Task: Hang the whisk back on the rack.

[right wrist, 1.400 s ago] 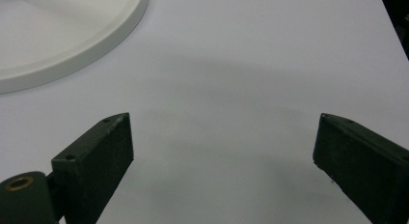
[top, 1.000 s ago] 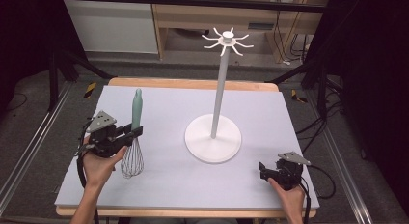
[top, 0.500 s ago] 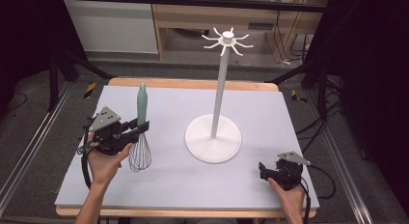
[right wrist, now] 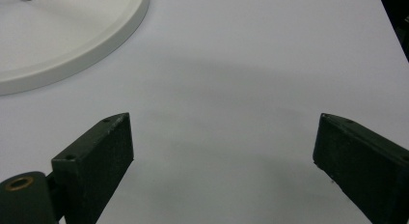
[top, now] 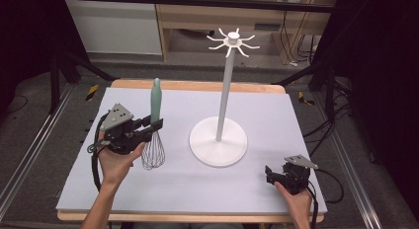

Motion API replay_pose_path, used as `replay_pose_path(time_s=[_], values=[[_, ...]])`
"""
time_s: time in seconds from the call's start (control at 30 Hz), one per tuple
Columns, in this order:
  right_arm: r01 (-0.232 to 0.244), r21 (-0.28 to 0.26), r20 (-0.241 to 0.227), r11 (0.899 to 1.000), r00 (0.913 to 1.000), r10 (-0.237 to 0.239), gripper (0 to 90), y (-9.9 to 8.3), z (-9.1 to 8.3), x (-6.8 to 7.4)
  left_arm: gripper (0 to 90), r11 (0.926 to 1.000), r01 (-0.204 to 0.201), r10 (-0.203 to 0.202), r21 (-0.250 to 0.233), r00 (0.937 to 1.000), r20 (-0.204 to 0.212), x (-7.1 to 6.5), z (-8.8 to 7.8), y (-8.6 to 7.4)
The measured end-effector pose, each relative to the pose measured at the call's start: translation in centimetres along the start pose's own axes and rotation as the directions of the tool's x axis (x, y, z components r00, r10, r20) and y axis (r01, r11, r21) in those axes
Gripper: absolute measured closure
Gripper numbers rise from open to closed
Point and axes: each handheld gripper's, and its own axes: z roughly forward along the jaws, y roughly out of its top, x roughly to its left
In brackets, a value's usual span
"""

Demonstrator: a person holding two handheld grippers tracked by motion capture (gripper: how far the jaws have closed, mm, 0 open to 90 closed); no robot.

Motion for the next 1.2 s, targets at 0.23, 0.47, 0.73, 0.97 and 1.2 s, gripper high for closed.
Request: replay_pose_path(time_s=[0.23,0.47,0.73,0.97,1.2], values=[[0.002,-0.001,-0.002,1.000,1.0000,-0.002,7.5,0.0,0.0,0.0,68.7,0.9997,-0.022,0.022,-0.010,0.9997,0.013,-0.9,0.3,0.9],[0.002,-0.003,-0.002,1.000,1.0000,-0.002,7.5,0.0,0.0,0.0,68.6,0.9988,-0.045,0.045,-0.021,0.9988,0.021,-1.7,0.6,2.0],[0.002,-0.002,-0.002,1.000,1.0000,-0.002,7.5,0.0,0.0,0.0,68.7,0.9979,-0.057,0.058,-0.031,0.9978,0.033,-2.4,1.2,2.9],[0.003,-0.002,-0.001,1.000,1.0000,-0.003,7.5,0.0,0.1,0.0,68.7,0.9974,-0.060,0.062,-0.040,0.9972,0.041,-2.7,1.8,3.4],[0.000,-0.002,-0.003,1.000,1.0000,0.000,7.5,0.0,0.0,0.0,68.7,0.9966,-0.061,0.064,-0.054,0.9967,0.050,-3.1,2.5,4.3]])
